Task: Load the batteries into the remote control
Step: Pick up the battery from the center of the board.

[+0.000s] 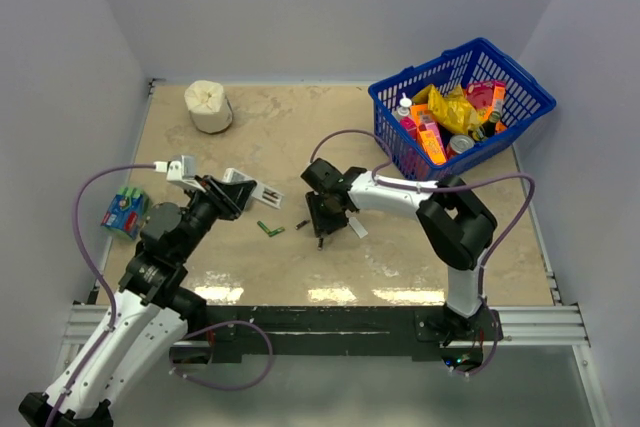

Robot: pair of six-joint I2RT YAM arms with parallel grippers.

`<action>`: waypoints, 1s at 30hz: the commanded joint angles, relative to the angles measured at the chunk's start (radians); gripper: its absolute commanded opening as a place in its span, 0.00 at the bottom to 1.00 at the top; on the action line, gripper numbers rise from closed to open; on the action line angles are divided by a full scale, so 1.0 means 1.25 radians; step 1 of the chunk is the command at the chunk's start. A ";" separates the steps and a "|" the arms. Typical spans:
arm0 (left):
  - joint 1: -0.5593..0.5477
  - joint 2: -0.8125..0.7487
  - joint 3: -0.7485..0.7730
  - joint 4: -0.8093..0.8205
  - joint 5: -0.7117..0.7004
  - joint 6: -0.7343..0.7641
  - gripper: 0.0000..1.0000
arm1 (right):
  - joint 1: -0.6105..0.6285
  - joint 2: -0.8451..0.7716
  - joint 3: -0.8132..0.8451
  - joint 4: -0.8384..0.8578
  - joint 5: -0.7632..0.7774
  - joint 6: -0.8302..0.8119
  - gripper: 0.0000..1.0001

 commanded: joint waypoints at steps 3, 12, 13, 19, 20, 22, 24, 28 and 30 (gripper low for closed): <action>0.005 0.033 0.048 0.058 0.076 0.085 0.00 | 0.031 0.042 0.078 -0.089 0.045 0.033 0.36; 0.005 0.026 0.028 0.109 0.127 0.106 0.00 | 0.055 0.064 0.098 -0.157 0.086 0.051 0.31; 0.005 0.026 0.025 0.110 0.127 0.106 0.00 | 0.057 0.068 0.103 -0.158 0.091 0.051 0.31; 0.005 0.017 0.022 0.106 0.129 0.115 0.00 | 0.059 0.096 0.128 -0.168 0.113 0.052 0.31; 0.005 0.016 0.022 0.099 0.129 0.116 0.00 | 0.060 0.102 0.130 -0.168 0.114 0.052 0.31; 0.004 0.013 0.025 0.092 0.126 0.115 0.00 | 0.060 0.110 0.137 -0.169 0.117 0.052 0.30; 0.004 0.011 0.028 0.083 0.117 0.116 0.00 | 0.063 0.117 0.141 -0.170 0.120 0.052 0.28; 0.001 0.009 0.031 0.049 0.111 0.118 0.00 | 0.066 0.127 0.155 -0.172 0.128 0.050 0.27; -0.001 0.007 0.032 0.050 0.116 0.122 0.00 | 0.068 0.137 0.163 -0.174 0.131 0.046 0.25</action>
